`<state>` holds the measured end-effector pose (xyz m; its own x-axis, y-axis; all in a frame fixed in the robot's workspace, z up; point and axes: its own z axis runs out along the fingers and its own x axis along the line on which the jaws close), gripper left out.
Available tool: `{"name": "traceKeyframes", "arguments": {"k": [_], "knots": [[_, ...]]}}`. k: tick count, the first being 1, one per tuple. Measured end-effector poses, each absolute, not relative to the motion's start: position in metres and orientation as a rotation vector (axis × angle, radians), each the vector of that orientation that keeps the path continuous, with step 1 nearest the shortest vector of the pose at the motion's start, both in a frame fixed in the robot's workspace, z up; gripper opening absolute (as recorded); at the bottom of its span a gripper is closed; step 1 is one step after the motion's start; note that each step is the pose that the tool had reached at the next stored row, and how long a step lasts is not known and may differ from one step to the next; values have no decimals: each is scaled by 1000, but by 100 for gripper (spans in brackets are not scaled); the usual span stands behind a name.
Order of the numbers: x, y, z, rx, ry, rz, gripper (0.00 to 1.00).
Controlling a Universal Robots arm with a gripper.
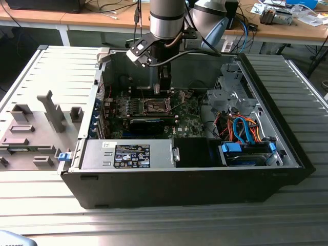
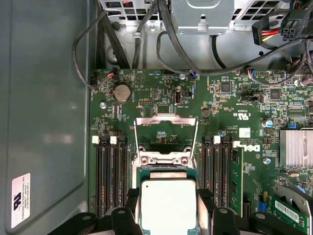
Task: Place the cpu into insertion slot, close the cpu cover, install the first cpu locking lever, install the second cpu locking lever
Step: 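Place the cpu into insertion slot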
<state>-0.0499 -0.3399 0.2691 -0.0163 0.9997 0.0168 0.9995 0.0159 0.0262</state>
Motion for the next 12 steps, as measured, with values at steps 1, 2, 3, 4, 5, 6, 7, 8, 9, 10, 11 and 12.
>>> {"name": "traceKeyframes", "arguments": {"k": [1, 2, 3, 4, 5, 6, 7, 8, 9, 10, 11, 12], "knots": [[-50, -340, 269, 2199, 2234, 48, 55], [-50, -340, 269, 2199, 2234, 48, 55], [-50, -340, 269, 2199, 2234, 48, 55], [-50, -340, 269, 2199, 2234, 48, 55], [-50, -340, 269, 2198, 2234, 47, 55], [-50, -340, 269, 2197, 2233, 45, 55], [-50, -340, 269, 2196, 2231, 41, 55], [-50, -340, 269, 2195, 2231, 39, 55], [-50, -340, 269, 2195, 2231, 39, 55], [-50, -340, 269, 2195, 2230, 38, 55], [-50, -340, 269, 2195, 2230, 38, 55], [-50, -340, 269, 2195, 2230, 38, 55]]}}
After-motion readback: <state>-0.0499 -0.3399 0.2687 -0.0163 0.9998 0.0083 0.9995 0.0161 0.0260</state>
